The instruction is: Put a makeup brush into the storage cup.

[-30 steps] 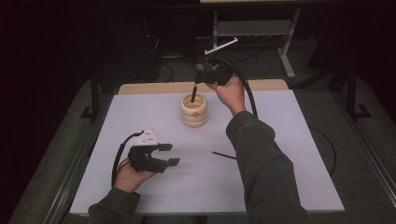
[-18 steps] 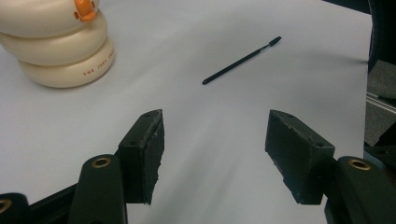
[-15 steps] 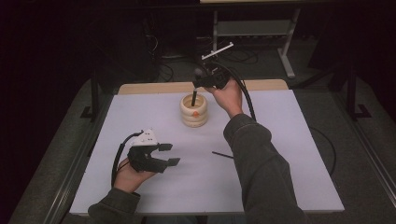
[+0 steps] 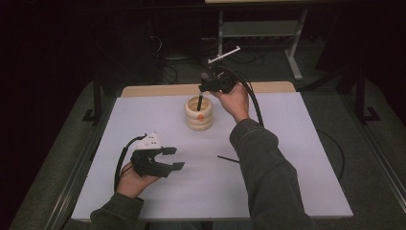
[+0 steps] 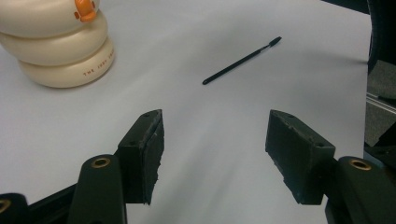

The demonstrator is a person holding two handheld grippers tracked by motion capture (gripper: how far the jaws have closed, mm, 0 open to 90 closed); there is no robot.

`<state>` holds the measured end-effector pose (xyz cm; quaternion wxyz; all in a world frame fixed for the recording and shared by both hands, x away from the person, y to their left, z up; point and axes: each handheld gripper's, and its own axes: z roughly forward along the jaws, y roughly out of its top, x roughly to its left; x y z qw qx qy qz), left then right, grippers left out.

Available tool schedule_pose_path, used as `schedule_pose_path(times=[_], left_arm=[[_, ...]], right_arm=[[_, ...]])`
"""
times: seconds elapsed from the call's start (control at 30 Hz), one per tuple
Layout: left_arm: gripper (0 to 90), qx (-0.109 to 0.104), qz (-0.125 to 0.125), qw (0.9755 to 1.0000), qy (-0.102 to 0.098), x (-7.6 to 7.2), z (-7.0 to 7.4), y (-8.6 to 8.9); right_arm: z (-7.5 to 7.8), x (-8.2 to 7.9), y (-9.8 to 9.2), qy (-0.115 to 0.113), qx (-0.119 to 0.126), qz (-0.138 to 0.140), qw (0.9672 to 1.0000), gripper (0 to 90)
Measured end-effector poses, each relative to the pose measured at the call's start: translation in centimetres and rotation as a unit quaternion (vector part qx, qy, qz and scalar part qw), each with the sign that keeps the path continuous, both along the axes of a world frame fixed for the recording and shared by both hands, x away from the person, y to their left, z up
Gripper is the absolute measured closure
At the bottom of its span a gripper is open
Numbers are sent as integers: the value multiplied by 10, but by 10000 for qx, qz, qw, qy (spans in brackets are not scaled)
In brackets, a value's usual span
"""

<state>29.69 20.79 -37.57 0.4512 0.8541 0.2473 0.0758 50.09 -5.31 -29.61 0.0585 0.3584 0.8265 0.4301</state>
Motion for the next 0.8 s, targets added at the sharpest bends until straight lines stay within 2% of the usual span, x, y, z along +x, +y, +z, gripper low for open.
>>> schedule_pose_path(times=[0.07,0.1,0.13,0.17,0.27,0.37,0.4,0.8], left_arm=[[364,0,1,10000,1,0,0,0],[363,4,-2,10000,-4,0,0,0],[363,4,-2,10000,-4,0,0,0],[363,-38,17,10000,13,0,0,-1],[363,-22,4,10000,2,0,0,0],[362,-18,0,10000,12,0,0,0],[362,-18,0,10000,12,0,0,0],[361,1,-15,10000,9,0,-1,-1]], right_arm=[[-2,1,-1,-43,-18,26,10000,769],[-3,0,0,16,0,-12,10000,770],[-4,0,-1,-54,-4,9,10000,770],[-5,-1,0,7,21,-56,10000,769],[-10,0,-1,-12,-21,-50,10000,769],[-15,0,-1,72,62,-145,9998,768],[-17,1,-2,15,24,-107,9999,767],[-26,-1,-6,130,46,-134,9998,758]])
